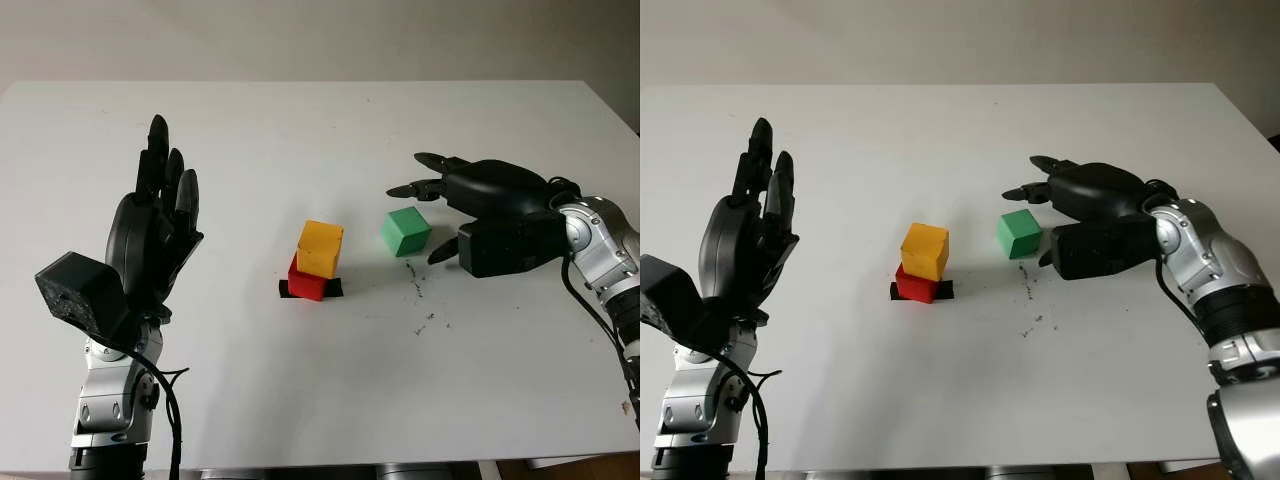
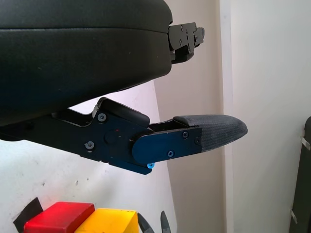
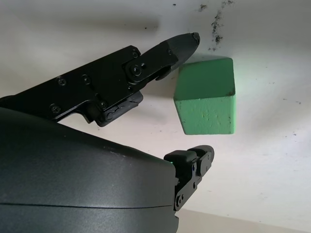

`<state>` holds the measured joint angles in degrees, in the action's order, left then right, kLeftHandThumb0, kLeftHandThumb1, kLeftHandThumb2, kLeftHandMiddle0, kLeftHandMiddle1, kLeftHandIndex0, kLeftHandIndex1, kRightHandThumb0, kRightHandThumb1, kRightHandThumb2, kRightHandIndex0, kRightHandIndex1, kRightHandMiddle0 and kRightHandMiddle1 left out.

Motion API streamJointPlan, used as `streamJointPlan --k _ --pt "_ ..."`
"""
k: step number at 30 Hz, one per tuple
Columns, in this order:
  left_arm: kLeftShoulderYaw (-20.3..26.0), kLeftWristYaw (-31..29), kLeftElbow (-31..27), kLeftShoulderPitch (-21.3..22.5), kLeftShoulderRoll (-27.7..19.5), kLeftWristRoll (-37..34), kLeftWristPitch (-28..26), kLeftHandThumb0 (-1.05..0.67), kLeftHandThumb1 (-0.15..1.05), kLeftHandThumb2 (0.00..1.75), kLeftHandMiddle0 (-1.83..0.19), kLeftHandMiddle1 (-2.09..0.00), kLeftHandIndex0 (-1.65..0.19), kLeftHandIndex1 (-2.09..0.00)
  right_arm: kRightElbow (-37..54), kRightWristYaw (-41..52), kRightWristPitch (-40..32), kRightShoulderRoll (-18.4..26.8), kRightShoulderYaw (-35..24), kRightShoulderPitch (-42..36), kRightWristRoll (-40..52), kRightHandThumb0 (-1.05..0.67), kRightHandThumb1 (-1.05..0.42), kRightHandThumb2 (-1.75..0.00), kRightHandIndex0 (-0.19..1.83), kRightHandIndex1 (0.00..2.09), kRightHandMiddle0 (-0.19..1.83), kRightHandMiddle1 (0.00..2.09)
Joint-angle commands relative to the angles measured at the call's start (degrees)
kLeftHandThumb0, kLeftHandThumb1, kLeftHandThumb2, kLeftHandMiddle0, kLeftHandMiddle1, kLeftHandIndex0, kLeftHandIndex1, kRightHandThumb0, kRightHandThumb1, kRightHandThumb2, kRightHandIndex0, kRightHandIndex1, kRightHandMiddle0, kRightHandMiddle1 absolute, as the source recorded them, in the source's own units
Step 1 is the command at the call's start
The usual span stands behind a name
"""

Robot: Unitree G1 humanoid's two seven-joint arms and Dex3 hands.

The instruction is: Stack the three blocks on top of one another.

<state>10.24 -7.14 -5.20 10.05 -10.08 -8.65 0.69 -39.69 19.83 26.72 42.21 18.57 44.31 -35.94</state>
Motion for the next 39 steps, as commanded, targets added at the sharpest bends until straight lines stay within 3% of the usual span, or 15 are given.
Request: streamJointPlan --k 1,19,21,23,26,39 --pt "0.2 -0.2 -0.9 -0.6 -0.7 0.3 0.0 -0.72 1.05 0.57 0.14 -0.06 0.14 -0.05 -0.3 -1.2 0.7 -0.5 0.5 1.1 -0.4 -0.54 -0.86 -0.06 -0.03 0.06 0.44 0.1" --pt "0.0 0.1 -0.5 0.2 -0.8 0.4 0.7 -0.72 1.05 0.57 0.13 -0.06 0.13 -0.06 -4.3 -6.9 4.9 -0.2 2.5 3.2 -3.4 -0.44 -0.89 -0.05 0.11 0.09 0.74 0.24" --pt "0.0 0.2 -0.7 0.2 -0.7 0.3 0.5 -0.72 1.05 0.56 0.13 -0.06 0.12 -0.06 -5.0 -8.2 5.9 -0.2 2.8 3.4 -3.9 -0.42 -0.9 -0.05 0.16 0.08 0.79 0.42" --pt "-0.1 0.3 -0.7 0.2 -0.7 0.4 0.4 -0.72 1.05 0.56 0.13 -0.06 0.12 -0.06 -5.8 -9.5 7.1 -0.2 3.1 3.6 -4.4 -0.4 -0.91 -0.05 0.22 0.07 0.63 0.93" --pt "-0.1 0.0 -0.7 0.0 -0.9 0.4 0.6 -0.72 1.05 0.56 0.13 -0.05 0.12 -0.06 -6.8 -10.7 7.8 -0.4 3.2 3.9 -4.6 -0.41 -0.93 -0.06 0.25 0.06 0.52 1.17" --pt "-0.1 0.5 -0.1 0.1 -0.5 0.5 1.3 -0.7 1.05 0.52 0.11 -0.06 0.11 -0.06 -6.1 -12.3 9.5 -0.1 3.7 4.6 -4.9 -0.41 -0.93 -0.05 0.29 0.07 0.49 1.2"
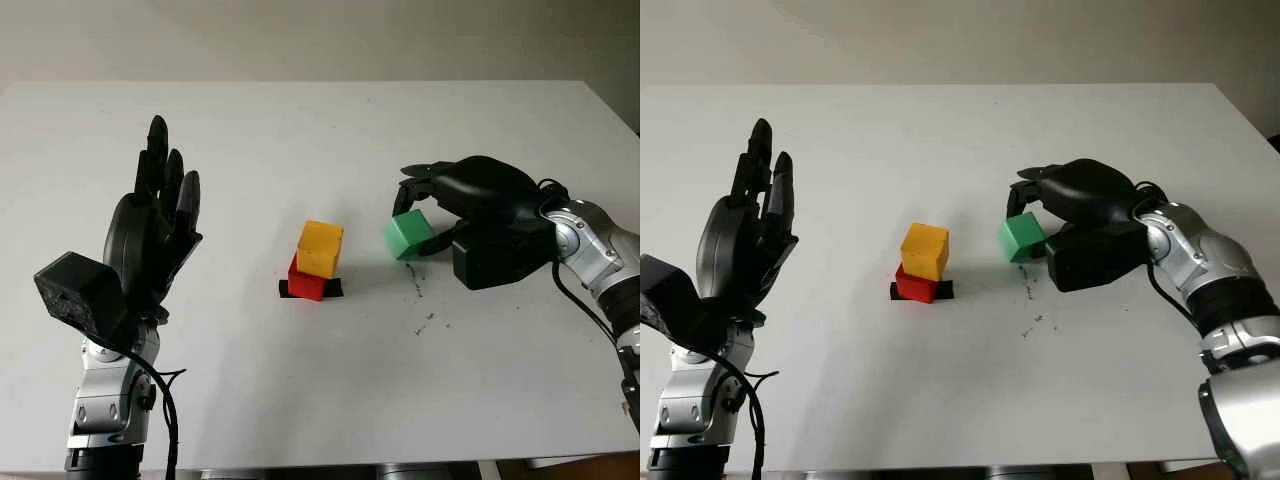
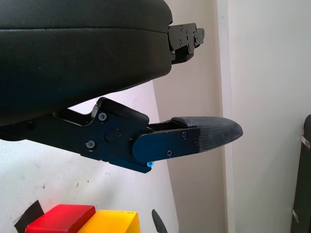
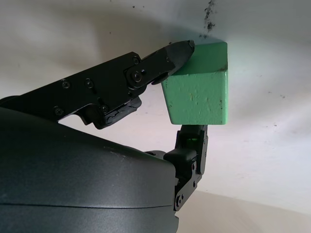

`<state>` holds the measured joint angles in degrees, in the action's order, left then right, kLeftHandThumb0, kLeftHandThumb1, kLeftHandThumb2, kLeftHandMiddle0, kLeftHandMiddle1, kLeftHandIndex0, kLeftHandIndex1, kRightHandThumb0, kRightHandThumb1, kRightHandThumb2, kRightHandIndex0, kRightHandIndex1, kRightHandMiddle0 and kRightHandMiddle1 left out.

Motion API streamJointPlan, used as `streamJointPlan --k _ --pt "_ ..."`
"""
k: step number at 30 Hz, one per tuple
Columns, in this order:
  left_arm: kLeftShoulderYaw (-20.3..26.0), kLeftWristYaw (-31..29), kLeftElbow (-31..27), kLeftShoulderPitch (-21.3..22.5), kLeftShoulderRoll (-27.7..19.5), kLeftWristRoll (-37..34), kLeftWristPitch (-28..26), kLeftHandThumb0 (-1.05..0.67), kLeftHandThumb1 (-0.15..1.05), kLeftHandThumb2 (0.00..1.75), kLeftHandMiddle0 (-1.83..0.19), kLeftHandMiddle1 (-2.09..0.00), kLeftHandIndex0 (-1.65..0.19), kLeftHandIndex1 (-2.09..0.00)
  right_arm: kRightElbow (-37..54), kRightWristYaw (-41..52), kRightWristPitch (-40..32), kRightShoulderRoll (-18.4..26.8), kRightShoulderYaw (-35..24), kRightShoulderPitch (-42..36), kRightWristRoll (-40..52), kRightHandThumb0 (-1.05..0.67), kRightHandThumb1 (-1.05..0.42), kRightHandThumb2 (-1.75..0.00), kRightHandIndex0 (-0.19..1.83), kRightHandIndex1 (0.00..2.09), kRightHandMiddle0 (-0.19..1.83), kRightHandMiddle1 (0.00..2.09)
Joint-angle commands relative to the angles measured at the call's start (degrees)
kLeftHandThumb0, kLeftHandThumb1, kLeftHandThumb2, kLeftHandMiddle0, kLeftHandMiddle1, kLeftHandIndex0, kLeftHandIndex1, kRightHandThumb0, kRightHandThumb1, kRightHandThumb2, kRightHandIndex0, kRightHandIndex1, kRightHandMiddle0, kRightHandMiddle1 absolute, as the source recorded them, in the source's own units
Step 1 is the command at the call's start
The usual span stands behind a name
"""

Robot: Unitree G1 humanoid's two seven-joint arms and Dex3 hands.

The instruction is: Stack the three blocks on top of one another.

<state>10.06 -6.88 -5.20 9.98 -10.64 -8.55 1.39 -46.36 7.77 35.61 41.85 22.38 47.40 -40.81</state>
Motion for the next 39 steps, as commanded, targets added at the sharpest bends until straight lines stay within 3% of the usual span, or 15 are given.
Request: streamJointPlan --k 1,9,17,21,25,32,39 --pt "0.1 0.3 -0.1 0.2 0.1 0.5 0.7 -0.7 1.05 0.52 0.11 -0.06 0.11 -0.06 0.3 -0.3 1.2 0.3 -0.2 1.9 0.1 -0.41 -0.93 -0.05 0.29 0.07 0.49 1.19" --pt "0.2 0.2 0.0 0.3 -0.2 0.3 0.9 -0.7 1.05 0.52 0.11 -0.06 0.11 -0.06 3.2 10.0 -0.3 -0.7 -5.1 5.7 11.4 -0.34 -0.92 -0.05 0.29 0.06 0.49 1.21" --pt "-0.1 0.4 -0.2 0.1 0.1 0.2 0.3 -0.7 1.05 0.52 0.1 -0.05 0.11 -0.05 9.2 22.9 -6.0 -3.1 -10.1 11.0 24.3 -0.37 -0.9 -0.05 0.31 0.06 0.46 1.39" --pt "-0.2 0.1 -0.5 -0.1 0.2 -0.2 0.0 -0.7 1.05 0.52 0.11 -0.05 0.13 -0.05 11.6 30.9 -14.9 -6.1 -12.7 13.5 32.4 -0.37 -0.89 -0.05 0.32 0.06 0.4 1.48" --pt "-0.4 0.2 -1.1 -0.7 0.1 0.3 0.0 -0.7 1.05 0.52 0.12 -0.05 0.13 -0.05 15.7 37.3 -29.7 -9.9 -15.8 13.5 41.5 -0.38 -0.91 -0.06 0.27 0.04 0.32 1.63" --pt "-0.2 0.9 -1.7 -1.1 0.0 0.9 -0.1 -0.71 1.05 0.52 0.11 -0.06 0.12 -0.06 28.0 40.2 -46.6 -11.9 -15.0 10.1 44.5 -0.42 -0.91 -0.05 0.27 0.04 0.33 1.67" --pt "-0.2 0.8 -1.9 -1.2 0.3 0.7 -0.1 -0.7 1.05 0.51 0.09 -0.06 0.1 -0.06 31.3 42.4 -48.4 -12.0 -11.8 8.8 41.9 -0.43 -0.91 -0.05 0.29 0.05 0.34 1.64"
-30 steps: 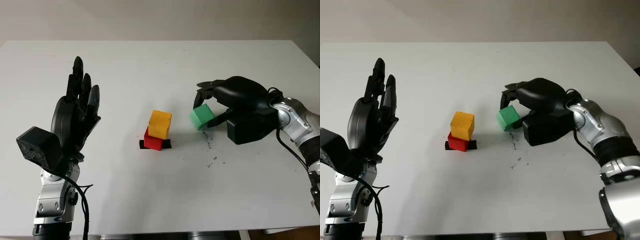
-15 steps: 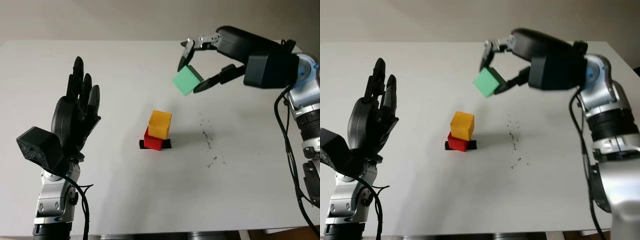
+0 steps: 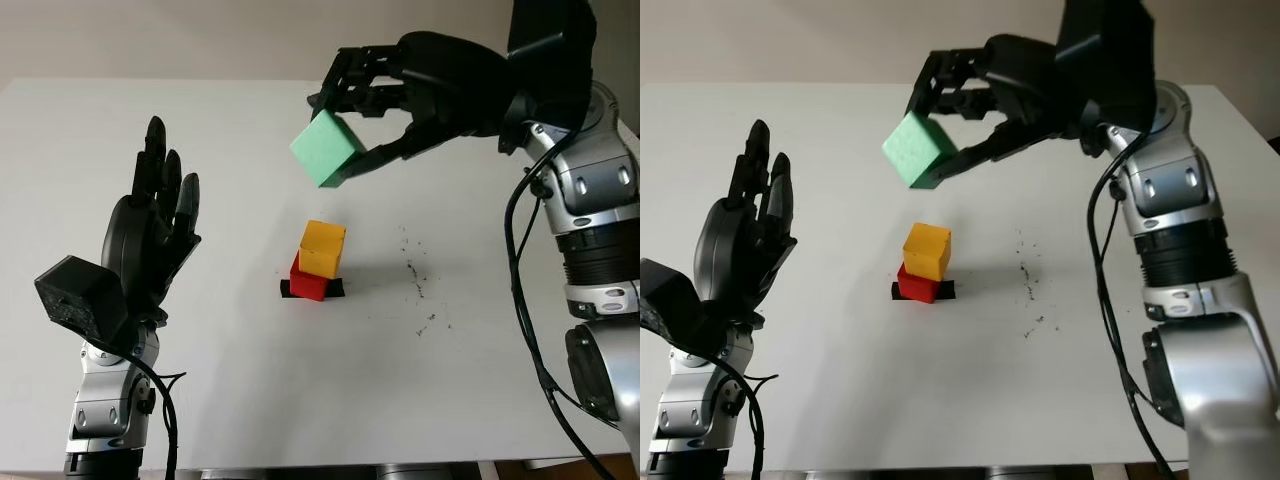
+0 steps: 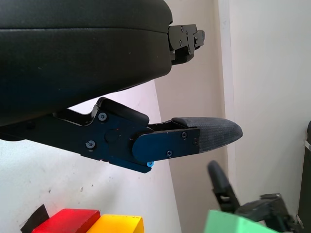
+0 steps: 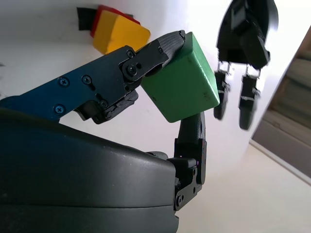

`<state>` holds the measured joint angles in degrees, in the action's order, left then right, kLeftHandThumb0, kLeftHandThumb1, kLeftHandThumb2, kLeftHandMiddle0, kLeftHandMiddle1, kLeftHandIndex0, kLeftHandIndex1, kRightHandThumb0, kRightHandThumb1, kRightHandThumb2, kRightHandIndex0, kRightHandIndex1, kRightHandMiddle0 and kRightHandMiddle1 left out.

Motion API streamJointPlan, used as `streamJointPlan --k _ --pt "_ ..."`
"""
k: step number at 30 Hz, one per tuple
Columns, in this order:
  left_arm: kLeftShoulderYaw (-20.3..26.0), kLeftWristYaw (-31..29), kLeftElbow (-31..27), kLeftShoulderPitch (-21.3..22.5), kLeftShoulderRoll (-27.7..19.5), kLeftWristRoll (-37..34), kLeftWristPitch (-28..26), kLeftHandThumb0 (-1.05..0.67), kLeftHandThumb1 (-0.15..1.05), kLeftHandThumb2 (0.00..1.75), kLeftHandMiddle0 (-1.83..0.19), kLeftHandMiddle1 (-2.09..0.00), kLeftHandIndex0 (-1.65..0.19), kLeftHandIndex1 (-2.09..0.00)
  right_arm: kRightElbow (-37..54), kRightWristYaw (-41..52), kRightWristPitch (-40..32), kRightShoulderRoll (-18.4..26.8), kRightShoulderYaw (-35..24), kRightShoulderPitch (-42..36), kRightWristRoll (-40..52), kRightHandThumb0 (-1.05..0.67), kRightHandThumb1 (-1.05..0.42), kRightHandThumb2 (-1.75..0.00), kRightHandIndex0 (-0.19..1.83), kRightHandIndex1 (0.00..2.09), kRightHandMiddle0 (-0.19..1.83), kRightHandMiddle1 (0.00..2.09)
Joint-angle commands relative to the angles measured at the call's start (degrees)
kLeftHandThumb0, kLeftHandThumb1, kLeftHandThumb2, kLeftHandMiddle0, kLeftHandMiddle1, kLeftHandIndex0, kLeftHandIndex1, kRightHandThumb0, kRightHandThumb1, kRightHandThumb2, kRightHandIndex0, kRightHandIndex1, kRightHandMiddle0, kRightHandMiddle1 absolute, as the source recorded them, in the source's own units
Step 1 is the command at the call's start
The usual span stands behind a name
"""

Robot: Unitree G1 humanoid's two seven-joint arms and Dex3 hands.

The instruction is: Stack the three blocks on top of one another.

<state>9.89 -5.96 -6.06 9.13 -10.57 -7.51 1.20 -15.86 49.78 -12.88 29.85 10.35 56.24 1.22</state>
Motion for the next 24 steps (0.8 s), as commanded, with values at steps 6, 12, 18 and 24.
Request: streamJointPlan --k 6,12,18,24 --pt "-0.3 0.3 -1.4 -0.6 0.1 0.7 0.0 -0.71 1.05 0.53 0.1 -0.05 0.11 -0.05 0.4 1.3 -2.8 -0.9 0.8 -0.5 -0.1 -0.47 -0.91 -0.05 0.31 0.06 0.36 1.62" --pt "-0.1 -0.2 -1.7 -0.9 0.0 0.2 0.0 -0.71 1.05 0.53 0.11 -0.05 0.11 -0.05 1.0 1.5 -2.6 -1.0 1.6 -2.6 -1.1 -0.47 -0.91 -0.05 0.3 0.05 0.36 1.59" --pt "-0.1 -0.5 -1.7 -1.1 0.0 -0.1 -0.2 -0.7 1.05 0.53 0.11 -0.05 0.12 -0.05 1.0 1.5 4.4 0.2 3.0 -1.8 -5.0 -0.46 -0.91 -0.06 0.29 0.05 0.36 1.59" --pt "-0.3 -0.8 -1.8 -1.5 0.1 0.0 0.0 -0.71 1.05 0.52 0.11 -0.06 0.12 -0.05 -3.3 2.9 15.2 -0.3 3.8 3.3 -7.6 -0.43 -0.91 -0.05 0.29 0.05 0.33 1.61"
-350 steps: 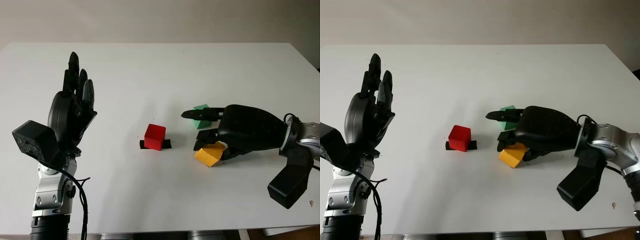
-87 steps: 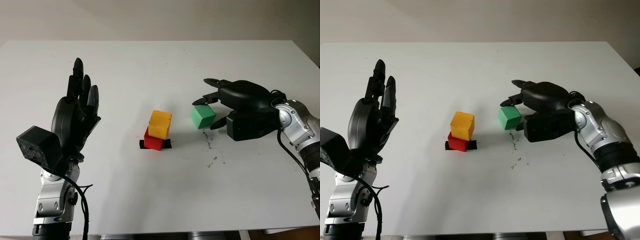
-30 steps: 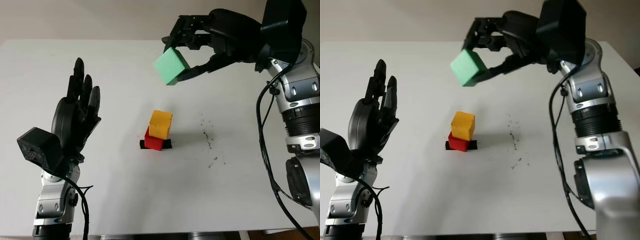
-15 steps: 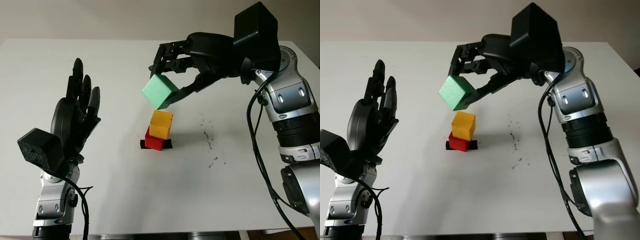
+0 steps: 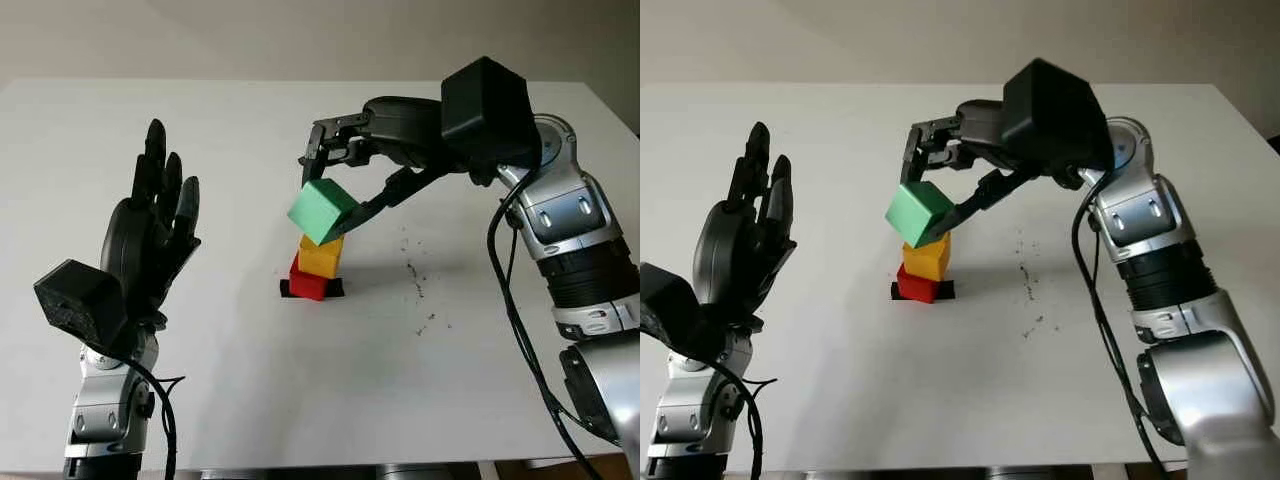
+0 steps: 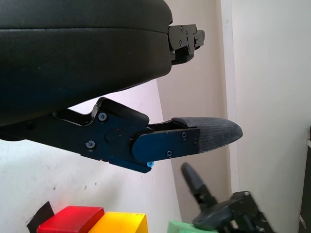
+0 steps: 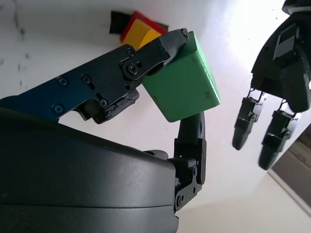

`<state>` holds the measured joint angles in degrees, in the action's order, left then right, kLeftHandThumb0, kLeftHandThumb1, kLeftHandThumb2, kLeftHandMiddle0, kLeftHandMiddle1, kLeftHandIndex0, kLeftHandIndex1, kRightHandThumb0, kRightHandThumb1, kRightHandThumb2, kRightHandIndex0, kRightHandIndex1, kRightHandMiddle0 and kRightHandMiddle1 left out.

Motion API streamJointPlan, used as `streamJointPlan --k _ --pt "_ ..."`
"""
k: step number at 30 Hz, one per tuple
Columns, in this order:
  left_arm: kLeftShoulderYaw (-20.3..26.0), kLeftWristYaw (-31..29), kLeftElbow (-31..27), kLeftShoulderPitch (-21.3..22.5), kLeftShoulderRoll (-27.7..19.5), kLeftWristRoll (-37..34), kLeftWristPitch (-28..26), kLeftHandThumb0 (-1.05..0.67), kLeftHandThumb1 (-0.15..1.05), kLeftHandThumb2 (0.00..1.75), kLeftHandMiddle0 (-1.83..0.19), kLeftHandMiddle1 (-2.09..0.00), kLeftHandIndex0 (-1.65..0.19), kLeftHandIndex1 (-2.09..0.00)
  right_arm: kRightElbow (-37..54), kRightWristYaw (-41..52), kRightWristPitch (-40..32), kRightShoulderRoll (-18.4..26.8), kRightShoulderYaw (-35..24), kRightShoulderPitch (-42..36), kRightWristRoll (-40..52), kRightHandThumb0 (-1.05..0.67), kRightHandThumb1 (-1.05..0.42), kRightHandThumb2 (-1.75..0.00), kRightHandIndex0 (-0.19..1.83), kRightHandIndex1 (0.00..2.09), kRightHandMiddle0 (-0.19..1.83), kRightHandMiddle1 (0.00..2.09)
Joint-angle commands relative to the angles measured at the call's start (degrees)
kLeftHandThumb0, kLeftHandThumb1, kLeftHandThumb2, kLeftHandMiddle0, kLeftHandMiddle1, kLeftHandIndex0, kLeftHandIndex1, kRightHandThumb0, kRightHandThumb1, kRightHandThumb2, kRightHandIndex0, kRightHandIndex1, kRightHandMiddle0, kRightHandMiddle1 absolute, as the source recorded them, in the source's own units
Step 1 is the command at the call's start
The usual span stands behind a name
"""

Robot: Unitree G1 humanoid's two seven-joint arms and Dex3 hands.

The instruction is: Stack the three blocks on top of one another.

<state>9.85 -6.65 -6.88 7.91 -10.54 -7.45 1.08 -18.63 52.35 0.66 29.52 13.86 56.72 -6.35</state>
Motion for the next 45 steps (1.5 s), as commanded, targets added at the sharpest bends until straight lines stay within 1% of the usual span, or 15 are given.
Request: streamJointPlan --k 1,6,11,15,22,27,33,39,45 --pt "-0.3 0.0 -1.0 -0.3 0.2 0.0 0.2 -0.71 1.05 0.53 0.11 -0.05 0.12 -0.05 -1.3 0.7 3.2 -0.2 0.6 3.9 -0.4 -0.43 -0.91 -0.05 0.29 0.05 0.34 1.62" --pt "-0.6 0.3 -1.3 -0.5 0.7 0.1 0.0 -0.7 1.05 0.53 0.11 -0.05 0.12 -0.05 -5.0 3.0 8.6 -1.6 1.1 8.3 -0.3 -0.42 -0.89 -0.05 0.29 0.05 0.39 1.58" --pt "-0.9 0.4 -1.4 -0.6 0.8 0.3 0.2 -0.71 1.05 0.55 0.12 -0.05 0.13 -0.05 -6.7 4.3 12.2 -2.1 1.9 11.1 -1.5 -0.44 -0.89 -0.05 0.31 0.06 0.41 1.56" --pt "-1.0 0.8 -1.9 -1.0 1.0 0.3 -0.4 -0.72 1.05 0.55 0.13 -0.05 0.14 -0.05 -9.4 4.8 14.6 -2.7 2.5 11.9 -2.5 -0.44 -0.88 -0.05 0.33 0.07 0.44 1.53" --pt "-0.8 0.6 -1.8 -1.0 1.7 -0.4 0.0 -0.71 1.05 0.54 0.14 -0.05 0.15 -0.05 -14.6 5.6 17.9 -3.5 4.8 12.9 -5.7 -0.44 -0.89 -0.06 0.32 0.06 0.42 1.57" --pt "-0.9 1.5 -2.5 -1.0 1.9 0.1 -1.3 -0.73 1.05 0.53 0.13 -0.06 0.13 -0.06 -17.8 5.2 20.3 -3.5 6.3 13.9 -8.7 -0.44 -0.89 -0.05 0.34 0.07 0.44 1.56" --pt "-0.9 1.3 -2.7 -1.1 1.7 0.0 -1.6 -0.72 1.05 0.54 0.13 -0.06 0.14 -0.05 -19.7 5.3 20.7 -3.4 7.0 14.8 -10.7 -0.43 -0.89 -0.05 0.33 0.06 0.45 1.53" --pt "-0.7 0.9 -2.4 -0.9 1.6 -0.1 -1.2 -0.71 1.05 0.55 0.14 -0.05 0.14 -0.05 -20.5 5.6 19.7 -3.3 6.8 14.9 -11.3 -0.42 -0.9 -0.06 0.32 0.06 0.43 1.53" --pt "-0.6 0.7 -2.2 -1.0 1.7 -0.3 -0.8 -0.71 1.05 0.54 0.14 -0.05 0.14 -0.05 -21.0 5.4 20.0 -3.3 6.5 14.8 -11.2 -0.42 -0.91 -0.06 0.32 0.05 0.41 1.55"
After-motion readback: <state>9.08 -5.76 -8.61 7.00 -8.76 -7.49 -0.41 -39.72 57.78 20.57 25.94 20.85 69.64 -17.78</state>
